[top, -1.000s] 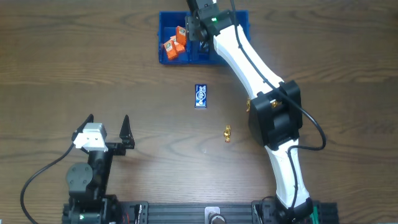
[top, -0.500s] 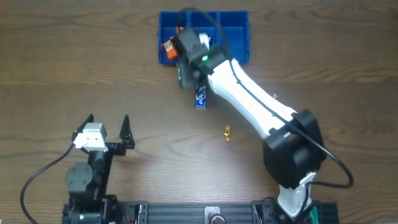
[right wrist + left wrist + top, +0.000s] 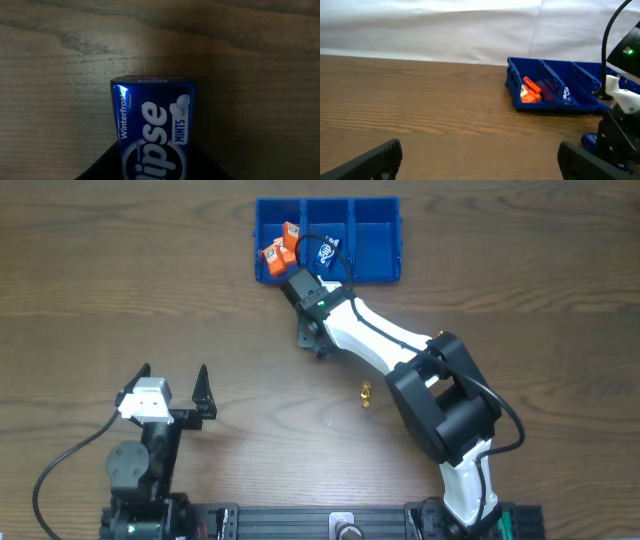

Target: Sort Candies Into Trays

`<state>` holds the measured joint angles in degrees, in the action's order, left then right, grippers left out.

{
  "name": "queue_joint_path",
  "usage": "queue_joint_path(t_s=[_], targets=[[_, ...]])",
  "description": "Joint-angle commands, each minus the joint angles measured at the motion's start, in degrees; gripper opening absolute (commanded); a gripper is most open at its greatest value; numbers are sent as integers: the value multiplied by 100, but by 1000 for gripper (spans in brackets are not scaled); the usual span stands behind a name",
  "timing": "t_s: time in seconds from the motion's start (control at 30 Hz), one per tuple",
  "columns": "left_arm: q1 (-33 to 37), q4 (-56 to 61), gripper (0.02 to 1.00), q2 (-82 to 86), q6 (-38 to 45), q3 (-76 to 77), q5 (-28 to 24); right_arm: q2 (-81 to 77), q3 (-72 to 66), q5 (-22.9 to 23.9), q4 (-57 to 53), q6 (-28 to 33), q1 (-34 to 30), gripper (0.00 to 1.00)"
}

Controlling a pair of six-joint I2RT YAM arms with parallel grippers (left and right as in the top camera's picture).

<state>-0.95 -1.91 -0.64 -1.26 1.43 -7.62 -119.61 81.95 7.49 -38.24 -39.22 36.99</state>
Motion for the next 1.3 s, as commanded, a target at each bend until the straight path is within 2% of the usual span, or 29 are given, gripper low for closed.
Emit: queue_joint_path(t_s=[0.03, 0.17, 0.23, 0.33, 0.37, 0.43, 0.6, 0.87, 1.27, 1.3], targets=[[17, -184, 998, 28, 44, -111, -120, -63, -20, 57, -4, -114, 24, 251], [17, -184, 998, 28, 44, -111, -120, 306, 70, 87, -186, -105, 50, 215], [17, -184, 996, 28, 44, -111, -120, 1016, 214, 400, -446, -63, 52, 196], [17, -184, 996, 28, 44, -111, -120, 1596, 953, 767, -1071, 382, 26, 196], [17, -184, 998, 28, 44, -111, -120, 1596, 1685, 955, -1554, 658, -48, 194], [17, -184, 996, 28, 44, -111, -120, 1375, 2601, 1250, -1810, 1113, -236, 196], [17, -184, 996, 28, 44, -111, -120, 57, 4271, 1285, -1631, 1875, -684, 200], [17, -184, 998, 28, 44, -111, -120, -1320, 4503, 1021, -1115, 1696, -1005, 200], [17, -184, 998, 28, 44, -111, -120, -1598, 4489, 739, -942, 1521, -1038, 209], [17, -184, 996, 28, 44, -111, -120, -1598, 4487, 739, -953, 1521, -1038, 240]])
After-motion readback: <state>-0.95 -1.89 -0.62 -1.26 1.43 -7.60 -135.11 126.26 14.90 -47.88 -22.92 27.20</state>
